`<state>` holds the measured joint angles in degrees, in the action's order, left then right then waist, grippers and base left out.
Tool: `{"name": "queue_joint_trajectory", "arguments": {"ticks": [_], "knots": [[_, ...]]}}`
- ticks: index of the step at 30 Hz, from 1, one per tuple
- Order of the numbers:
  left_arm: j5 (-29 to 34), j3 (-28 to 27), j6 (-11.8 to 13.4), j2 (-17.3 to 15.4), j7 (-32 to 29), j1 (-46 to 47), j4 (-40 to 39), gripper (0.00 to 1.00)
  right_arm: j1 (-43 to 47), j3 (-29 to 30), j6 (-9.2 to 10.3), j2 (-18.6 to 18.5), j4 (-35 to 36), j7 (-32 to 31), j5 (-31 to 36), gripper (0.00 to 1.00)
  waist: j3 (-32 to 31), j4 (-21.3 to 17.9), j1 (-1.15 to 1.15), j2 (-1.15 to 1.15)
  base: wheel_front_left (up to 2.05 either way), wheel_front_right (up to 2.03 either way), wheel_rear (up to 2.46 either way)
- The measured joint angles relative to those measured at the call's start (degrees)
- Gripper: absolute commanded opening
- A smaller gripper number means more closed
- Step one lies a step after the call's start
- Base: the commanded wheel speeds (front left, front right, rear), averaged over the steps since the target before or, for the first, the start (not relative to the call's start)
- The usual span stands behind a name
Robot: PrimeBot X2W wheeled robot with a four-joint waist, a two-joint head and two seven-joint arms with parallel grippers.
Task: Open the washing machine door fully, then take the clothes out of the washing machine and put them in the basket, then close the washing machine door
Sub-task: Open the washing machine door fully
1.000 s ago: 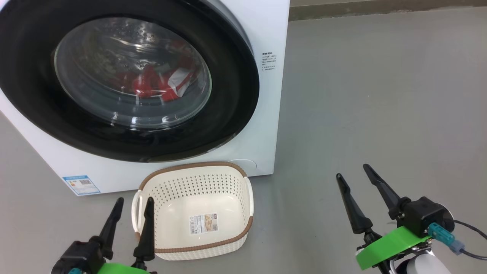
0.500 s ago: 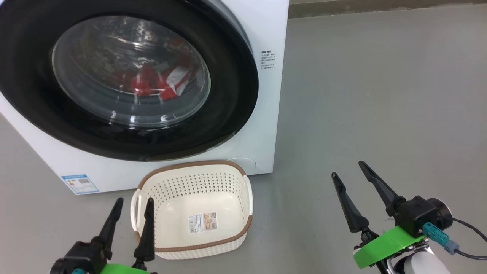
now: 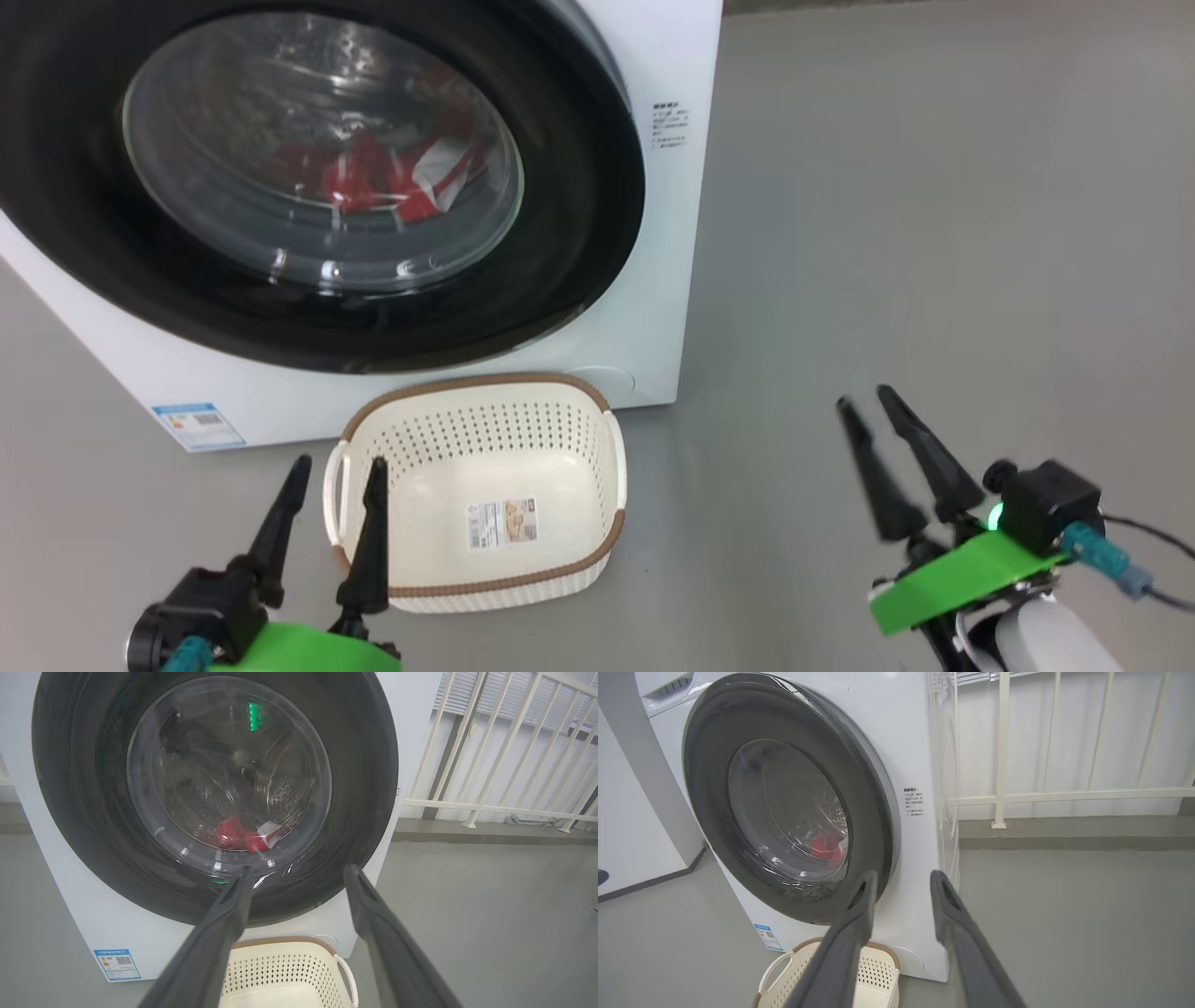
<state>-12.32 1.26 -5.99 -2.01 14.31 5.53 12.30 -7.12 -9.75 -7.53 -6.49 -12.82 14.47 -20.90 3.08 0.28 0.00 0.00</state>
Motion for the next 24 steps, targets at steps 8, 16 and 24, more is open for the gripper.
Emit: {"name": "queue_joint_trajectory", "arguments": {"ticks": [8,16,24], "knots": [[-1.6,1.5,0.0,0.0,0.0,1.8,-3.7,1.0,-4.8,0.2,0.0,-0.2,-0.4,0.2,-12.9,0.0,3.4,1.5,0.0,0.0,0.0,0.0,0.0],[-2.0,3.2,0.4,0.0,0.0,3.2,-5.7,1.0,-10.7,-0.5,0.01,-1.1,-3.6,0.2,-29.9,0.0,7.1,3.2,0.0,0.0,0.0,0.0,0.0],[-3.1,4.5,1.0,0.0,0.0,5.5,-6.4,1.0,-18.3,-2.2,0.01,-4.5,-2.6,-2.1,-48.0,0.0,11.2,4.9,0.0,0.0,0.0,0.0,0.0]]}}
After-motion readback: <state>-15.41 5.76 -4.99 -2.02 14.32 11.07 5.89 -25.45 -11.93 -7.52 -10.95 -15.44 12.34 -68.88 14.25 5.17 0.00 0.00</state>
